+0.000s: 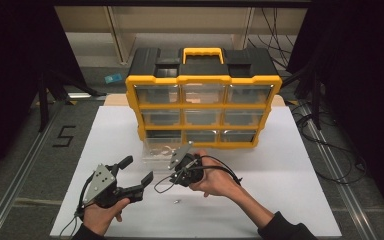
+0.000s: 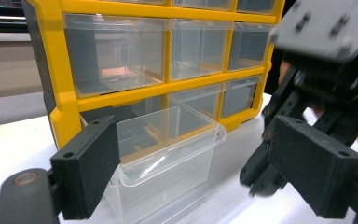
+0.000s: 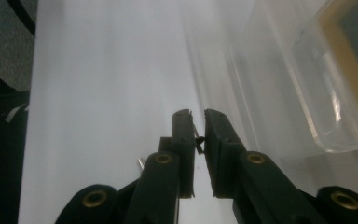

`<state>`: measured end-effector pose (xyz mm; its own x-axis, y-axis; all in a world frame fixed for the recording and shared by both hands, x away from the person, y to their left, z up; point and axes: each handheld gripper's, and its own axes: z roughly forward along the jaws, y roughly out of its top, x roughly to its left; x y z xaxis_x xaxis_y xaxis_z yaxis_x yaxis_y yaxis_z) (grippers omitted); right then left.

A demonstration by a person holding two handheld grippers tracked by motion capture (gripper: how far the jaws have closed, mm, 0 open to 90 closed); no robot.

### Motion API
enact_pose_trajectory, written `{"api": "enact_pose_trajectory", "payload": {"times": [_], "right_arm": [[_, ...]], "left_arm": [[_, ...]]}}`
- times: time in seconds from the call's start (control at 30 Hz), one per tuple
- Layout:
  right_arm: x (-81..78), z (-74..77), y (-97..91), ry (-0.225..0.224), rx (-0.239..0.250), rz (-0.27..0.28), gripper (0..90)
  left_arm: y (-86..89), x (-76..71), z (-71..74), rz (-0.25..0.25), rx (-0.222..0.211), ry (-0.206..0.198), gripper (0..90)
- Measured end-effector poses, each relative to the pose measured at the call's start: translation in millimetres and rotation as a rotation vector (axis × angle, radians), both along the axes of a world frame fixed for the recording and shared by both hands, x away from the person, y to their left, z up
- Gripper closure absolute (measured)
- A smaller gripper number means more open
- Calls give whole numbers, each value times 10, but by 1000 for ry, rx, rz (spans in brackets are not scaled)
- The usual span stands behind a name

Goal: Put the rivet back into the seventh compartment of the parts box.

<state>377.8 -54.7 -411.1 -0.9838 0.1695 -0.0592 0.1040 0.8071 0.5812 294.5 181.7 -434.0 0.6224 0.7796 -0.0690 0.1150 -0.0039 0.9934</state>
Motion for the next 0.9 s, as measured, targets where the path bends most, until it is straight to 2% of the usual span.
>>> {"api": "enact_pose_trajectory", "payload": {"times": [0.23,0.43,0.5,0.63,0.7,0.83,0.9], "right_arm": [[-3,229,-68,-31,67,-16,828],[22,331,-110,-56,107,-41,828],[40,359,-123,-70,116,-45,828],[76,428,-144,-74,136,-57,828],[103,457,-147,-77,149,-64,828],[169,507,-99,-86,174,-85,828],[211,525,-70,-86,187,-91,828]], "left_arm": [[-3,2,-4,-1,2,0,158],[1,-2,-3,0,15,7,158],[-2,3,-5,0,7,1,158],[0,3,-7,3,12,3,158],[-10,-7,-13,3,-1,19,158],[-11,8,-15,2,4,8,158],[-7,-6,-14,10,6,15,158]]}}
